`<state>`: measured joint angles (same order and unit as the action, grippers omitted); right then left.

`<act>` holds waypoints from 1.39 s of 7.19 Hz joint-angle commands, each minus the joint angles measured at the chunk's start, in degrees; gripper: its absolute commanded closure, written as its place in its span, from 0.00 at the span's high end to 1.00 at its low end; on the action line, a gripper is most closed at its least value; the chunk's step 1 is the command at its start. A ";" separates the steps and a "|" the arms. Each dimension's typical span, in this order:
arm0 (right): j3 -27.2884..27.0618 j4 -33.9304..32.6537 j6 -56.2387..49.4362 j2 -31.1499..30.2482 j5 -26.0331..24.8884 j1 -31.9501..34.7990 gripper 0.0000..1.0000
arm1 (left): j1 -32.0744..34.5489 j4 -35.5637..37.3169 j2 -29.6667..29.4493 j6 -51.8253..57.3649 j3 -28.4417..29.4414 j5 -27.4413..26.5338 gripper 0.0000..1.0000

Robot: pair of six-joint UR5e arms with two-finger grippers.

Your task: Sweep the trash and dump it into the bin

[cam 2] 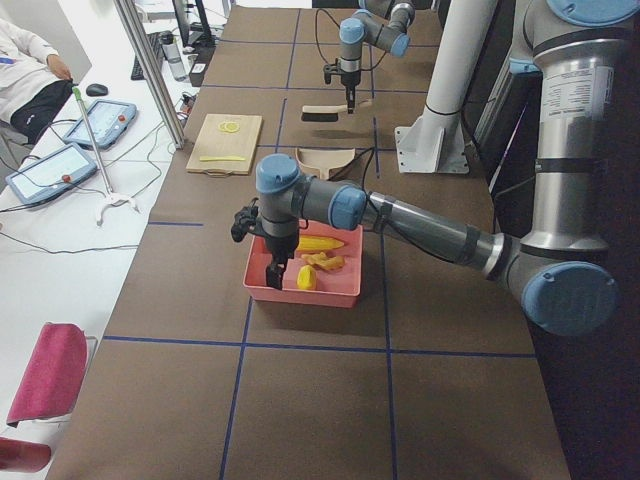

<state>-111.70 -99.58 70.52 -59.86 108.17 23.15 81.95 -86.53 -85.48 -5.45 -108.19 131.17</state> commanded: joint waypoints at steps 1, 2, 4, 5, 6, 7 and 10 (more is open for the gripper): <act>-0.45 0.00 -0.03 0.00 0.11 0.14 0.00 | 5.50 -8.43 4.62 1.57 5.08 4.45 1.00; -0.63 0.00 -0.03 -0.08 0.11 0.14 0.00 | 5.59 -8.39 4.54 3.93 5.01 4.10 1.00; -0.72 0.00 -0.03 -0.08 0.11 0.49 0.00 | 7.42 -0.45 4.36 8.16 2.30 4.19 1.00; -0.72 0.00 -0.03 -0.08 0.11 0.58 0.00 | 7.79 1.08 4.62 8.44 2.02 3.75 1.00; -0.72 -0.09 -0.03 -0.08 0.20 0.58 0.00 | 7.88 0.84 4.54 8.27 2.10 4.01 1.00; -1.15 -0.35 -0.12 -0.17 0.46 1.36 0.00 | 7.88 1.27 3.66 7.57 2.89 4.01 1.00; -5.19 -0.70 -6.06 -6.65 4.22 8.37 0.00 | 7.88 1.71 4.54 8.27 3.41 0.17 1.00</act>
<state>-115.73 -100.26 67.59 -63.72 110.61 28.40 89.91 -85.38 -80.95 2.87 -105.78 133.87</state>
